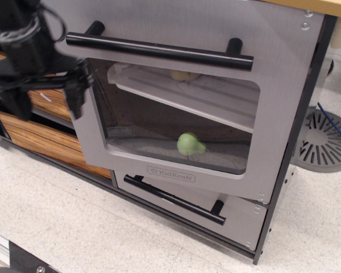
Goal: Open oven
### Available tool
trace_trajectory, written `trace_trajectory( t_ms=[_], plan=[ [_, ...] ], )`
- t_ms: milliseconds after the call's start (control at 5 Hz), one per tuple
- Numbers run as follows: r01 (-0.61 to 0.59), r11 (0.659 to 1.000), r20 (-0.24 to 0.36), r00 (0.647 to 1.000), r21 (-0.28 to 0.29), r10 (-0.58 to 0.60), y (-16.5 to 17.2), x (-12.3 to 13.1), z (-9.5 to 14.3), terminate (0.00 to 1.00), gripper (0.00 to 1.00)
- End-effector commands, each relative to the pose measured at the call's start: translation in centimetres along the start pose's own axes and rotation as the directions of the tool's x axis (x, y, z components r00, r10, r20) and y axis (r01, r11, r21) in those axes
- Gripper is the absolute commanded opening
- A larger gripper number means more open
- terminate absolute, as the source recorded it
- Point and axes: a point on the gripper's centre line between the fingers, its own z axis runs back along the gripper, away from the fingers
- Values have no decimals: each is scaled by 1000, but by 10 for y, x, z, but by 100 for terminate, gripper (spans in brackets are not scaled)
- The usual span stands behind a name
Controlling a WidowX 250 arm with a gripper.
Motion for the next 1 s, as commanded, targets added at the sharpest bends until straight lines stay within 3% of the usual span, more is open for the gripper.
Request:
trace_trajectory(
  t_ms=[0,400,800],
  plan=[
    [-19,999,47,999,37,17,52,45,11,0,100],
    [-196,977,103,977,87,187,94,90,27,0,100],
    [-361,929,114,930,85,351,93,114,34,0,100]
  ],
)
